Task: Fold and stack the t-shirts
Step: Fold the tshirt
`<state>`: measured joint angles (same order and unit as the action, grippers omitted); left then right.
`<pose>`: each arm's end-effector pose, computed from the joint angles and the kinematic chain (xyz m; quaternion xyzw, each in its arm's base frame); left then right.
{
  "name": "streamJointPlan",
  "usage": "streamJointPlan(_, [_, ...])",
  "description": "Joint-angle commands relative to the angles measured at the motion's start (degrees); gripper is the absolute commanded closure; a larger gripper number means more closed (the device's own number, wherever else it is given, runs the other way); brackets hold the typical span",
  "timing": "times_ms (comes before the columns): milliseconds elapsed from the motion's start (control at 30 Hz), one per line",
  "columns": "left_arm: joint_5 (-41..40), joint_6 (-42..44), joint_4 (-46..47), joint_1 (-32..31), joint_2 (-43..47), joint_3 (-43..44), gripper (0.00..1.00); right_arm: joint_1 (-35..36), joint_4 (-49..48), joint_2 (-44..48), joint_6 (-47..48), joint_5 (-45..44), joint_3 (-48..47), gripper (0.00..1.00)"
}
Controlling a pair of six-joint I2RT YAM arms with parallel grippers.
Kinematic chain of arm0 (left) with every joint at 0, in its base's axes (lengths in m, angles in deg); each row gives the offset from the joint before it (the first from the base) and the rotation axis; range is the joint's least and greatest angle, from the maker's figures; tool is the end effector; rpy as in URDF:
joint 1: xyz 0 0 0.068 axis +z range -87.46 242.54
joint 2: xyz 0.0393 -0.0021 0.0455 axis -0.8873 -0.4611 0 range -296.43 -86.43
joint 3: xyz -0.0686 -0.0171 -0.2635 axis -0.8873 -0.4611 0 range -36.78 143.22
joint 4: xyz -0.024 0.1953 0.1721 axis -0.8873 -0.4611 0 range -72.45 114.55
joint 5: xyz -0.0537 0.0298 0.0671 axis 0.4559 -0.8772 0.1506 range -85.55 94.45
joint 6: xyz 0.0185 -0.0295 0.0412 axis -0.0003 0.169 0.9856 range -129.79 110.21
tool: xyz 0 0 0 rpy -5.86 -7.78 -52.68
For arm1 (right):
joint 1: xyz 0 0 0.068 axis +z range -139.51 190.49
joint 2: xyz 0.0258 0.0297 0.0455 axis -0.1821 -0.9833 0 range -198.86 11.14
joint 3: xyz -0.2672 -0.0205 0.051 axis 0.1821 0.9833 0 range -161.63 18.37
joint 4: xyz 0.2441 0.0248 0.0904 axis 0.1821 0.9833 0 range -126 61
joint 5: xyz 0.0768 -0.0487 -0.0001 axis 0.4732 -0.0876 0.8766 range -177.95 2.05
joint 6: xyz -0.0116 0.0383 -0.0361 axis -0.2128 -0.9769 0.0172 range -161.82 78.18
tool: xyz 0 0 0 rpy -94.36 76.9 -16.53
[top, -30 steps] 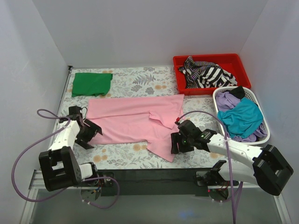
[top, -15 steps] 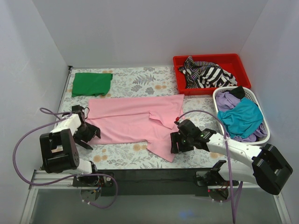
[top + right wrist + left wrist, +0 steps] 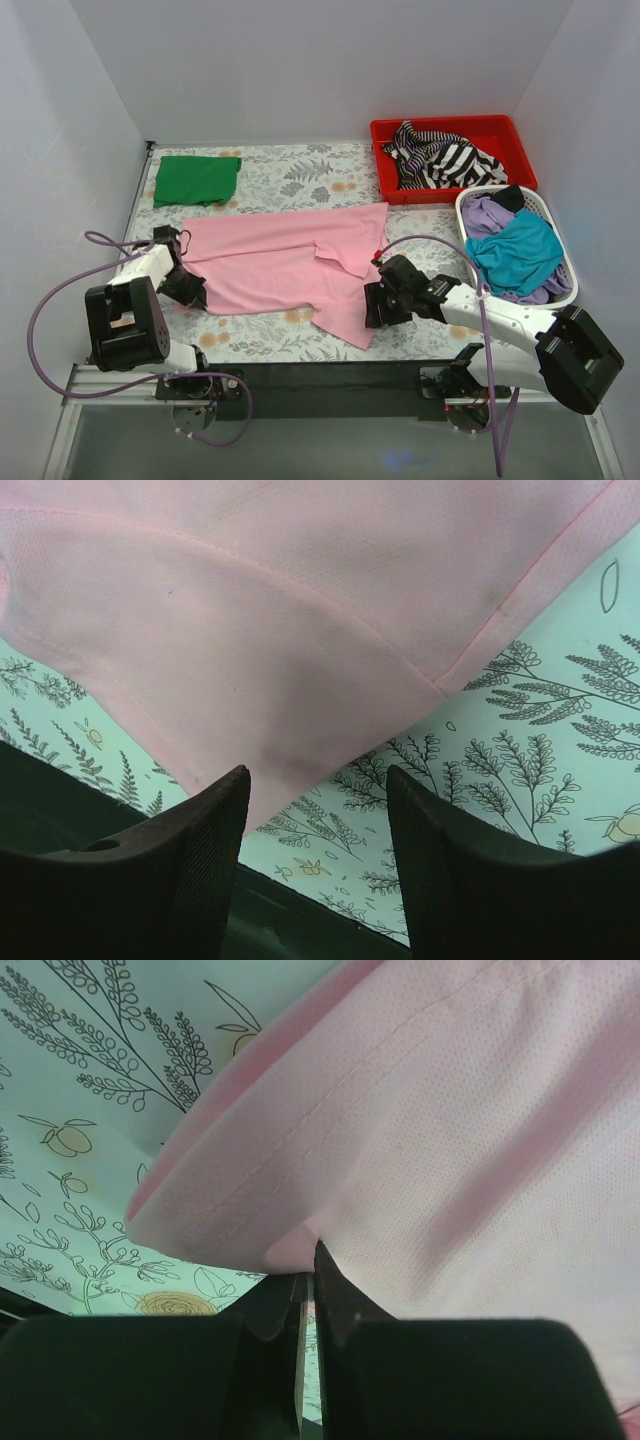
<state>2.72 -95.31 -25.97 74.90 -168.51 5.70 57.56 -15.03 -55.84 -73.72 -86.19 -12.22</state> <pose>0.2053 0.0461 0.1554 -0.7539 0.6568 0.0128 0.0082 0.1413 0.1536 0.1672 -0.1309 0.9506 0.1901 0.2075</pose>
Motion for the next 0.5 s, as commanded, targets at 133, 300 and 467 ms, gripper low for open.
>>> streamJointPlan(133, [1.6, 0.4, 5.7, -0.2, 0.4, -0.4, 1.00, 0.5, -1.5, 1.5, -1.8, 6.8, -0.2, 0.36])
streamJointPlan(300, [3.8, 1.1, 5.8, -0.2, 0.1, -0.5, 1.00, 1.4, -3.9, 2.0, -4.8, 7.7, 2.7, 0.36])
streamJointPlan(467, [4.3, 1.4, 5.9, -0.2, 0.2, -0.5, 1.00, 1.7, -6.3, -0.2, -6.2, 6.5, 4.7, 0.42])
